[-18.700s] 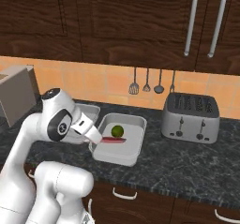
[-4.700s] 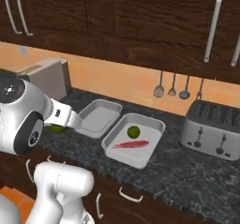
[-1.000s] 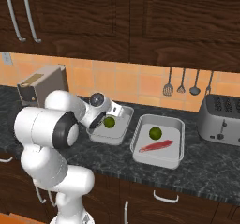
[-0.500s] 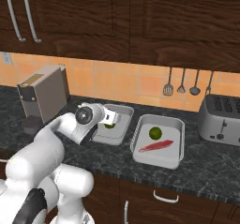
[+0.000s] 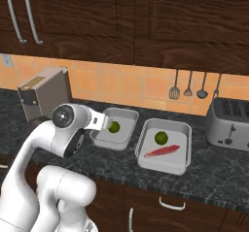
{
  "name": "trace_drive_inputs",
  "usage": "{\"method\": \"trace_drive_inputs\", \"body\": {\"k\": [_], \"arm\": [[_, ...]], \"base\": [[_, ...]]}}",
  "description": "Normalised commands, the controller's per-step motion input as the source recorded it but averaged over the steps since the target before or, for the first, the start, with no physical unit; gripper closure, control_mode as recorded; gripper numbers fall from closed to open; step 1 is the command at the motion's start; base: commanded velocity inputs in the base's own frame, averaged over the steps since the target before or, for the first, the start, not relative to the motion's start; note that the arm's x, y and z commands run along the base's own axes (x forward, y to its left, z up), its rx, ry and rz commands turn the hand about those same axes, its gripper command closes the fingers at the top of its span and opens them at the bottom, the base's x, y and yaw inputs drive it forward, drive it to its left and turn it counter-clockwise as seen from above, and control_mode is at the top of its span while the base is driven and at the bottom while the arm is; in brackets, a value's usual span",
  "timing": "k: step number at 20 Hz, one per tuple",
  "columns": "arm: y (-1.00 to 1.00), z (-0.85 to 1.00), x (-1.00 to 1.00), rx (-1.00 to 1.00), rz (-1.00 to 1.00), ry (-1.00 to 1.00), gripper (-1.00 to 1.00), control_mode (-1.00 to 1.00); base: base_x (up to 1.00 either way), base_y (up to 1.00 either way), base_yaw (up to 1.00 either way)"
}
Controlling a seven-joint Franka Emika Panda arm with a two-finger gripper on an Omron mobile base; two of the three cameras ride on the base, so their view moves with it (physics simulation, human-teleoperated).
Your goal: Place one lime and one steak in each tupperware on the nearby counter, to pack two identical lunches.
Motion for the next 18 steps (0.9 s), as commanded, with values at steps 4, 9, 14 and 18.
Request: {"method": "trace_drive_inputs", "body": {"k": [4, 9, 14, 18], "arm": [[0.29, -0.19, -1.0, -0.06, 0.1, 0.16, -1.0, -1.0], [0.15, -0.47, -0.98, -0.07, 0.02, 0.01, -1.0, -1.0], [0.12, -0.77, -0.44, -0.04, 0.01, -0.1, -1.0, -1.0], [0.05, -0.33, -0.03, 0.0, 0.0, -0.02, -1.0, 1.0]], "base": [[0.0, 0.0, 0.0], [0.0, 0.0, 0.0], [0.0, 0.0, 0.0], [-0.26, 0.03, 0.0]]}}
